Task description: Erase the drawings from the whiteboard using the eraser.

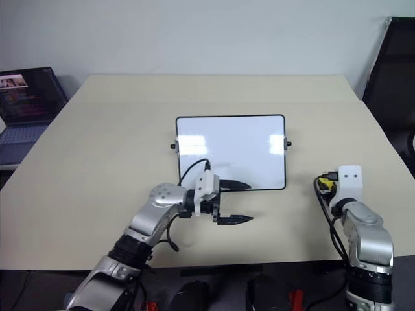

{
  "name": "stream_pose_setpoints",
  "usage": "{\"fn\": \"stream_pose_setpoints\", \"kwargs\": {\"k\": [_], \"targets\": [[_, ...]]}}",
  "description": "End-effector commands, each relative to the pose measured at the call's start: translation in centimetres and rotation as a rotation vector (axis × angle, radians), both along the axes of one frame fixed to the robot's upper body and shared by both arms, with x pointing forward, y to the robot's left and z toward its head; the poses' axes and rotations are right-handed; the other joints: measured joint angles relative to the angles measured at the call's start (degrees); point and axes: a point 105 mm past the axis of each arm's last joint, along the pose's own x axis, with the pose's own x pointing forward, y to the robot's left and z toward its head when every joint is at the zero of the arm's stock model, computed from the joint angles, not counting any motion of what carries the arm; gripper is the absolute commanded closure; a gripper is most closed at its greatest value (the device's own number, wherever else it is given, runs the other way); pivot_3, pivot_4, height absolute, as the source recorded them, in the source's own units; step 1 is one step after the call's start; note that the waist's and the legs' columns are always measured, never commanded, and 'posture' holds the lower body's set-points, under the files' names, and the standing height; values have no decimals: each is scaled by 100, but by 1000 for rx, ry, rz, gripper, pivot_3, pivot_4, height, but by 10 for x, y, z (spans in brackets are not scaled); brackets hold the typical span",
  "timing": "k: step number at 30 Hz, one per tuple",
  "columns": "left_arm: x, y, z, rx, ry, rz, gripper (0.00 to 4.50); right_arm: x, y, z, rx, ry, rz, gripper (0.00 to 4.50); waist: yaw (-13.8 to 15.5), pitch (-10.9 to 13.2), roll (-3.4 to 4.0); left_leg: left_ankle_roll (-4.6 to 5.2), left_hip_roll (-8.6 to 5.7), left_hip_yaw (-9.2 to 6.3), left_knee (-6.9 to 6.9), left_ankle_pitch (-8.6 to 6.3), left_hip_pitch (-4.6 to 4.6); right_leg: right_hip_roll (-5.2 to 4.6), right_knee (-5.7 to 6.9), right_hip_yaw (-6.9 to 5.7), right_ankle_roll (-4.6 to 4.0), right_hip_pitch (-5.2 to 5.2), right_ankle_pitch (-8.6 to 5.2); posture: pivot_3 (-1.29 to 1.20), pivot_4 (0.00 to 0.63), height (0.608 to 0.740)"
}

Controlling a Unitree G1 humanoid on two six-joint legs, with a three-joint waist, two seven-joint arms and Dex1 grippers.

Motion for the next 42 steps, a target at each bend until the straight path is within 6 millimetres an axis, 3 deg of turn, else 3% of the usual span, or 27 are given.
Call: {"fn": "stream_pose_setpoints", "kwargs": {"k": [1, 7, 17, 29, 35, 38, 42], "targets": [[-1, 0, 5, -11, -29, -8, 0, 3, 1, 9, -8, -35, 8, 3318, 0, 0, 0, 0, 0, 0, 0, 0, 0, 0, 0, 1, 0, 0, 0, 0, 150, 740], [0, 2, 7, -12, -35, 0, 0, 3, 5, 9, 21, -33, 25, 3318, 0, 0, 0, 0, 0, 0, 0, 0, 1, 0, 2, 0, 0, 0, 0, 0, 150, 740], [2, 2, 8, -15, -38, 8, 0, 1, 2, 15, -3, -49, 27, 44, 0, 0, 0, 0, 0, 0, 0, 0, 0, 0, 2, 0, 0, 0, 0, 0, 150, 740], [9, 11, 14, -53, -37, 86, 0, -1, -2, 28, -56, -104, 0, 44, 0, 0, 0, 0, 0, 0, 1, 0, 1, 0, 5, 2, 0, 0, 0, 0, 150, 740], [32, 46, 20, -180, -20, 476, 0, -28, 12, 39, -88, -245, 67, 44, 7, -1, 2, 1, 3, -7, -2, 0, -1, -1, 1, 4, 1, 0, -1, 0, 150, 740], [32, 60, 21, -261, 25, 613, 0, -40, 18, 35, -58, -278, 68, 44, 6, -1, 1, 1, 5, -8, 1, 0, 2, -3, 3, 5, 1, 3, -1, 0, 150, 740], [20, 107, -1, -239, -29, 994, 0, -74, 43, 22, 15, -341, 113, 44, 9, -8, 11, 0, 9, -8, 0, -1, 6, -6, 1, 6, 1, 6, 0, 0, 150, 740]]}}
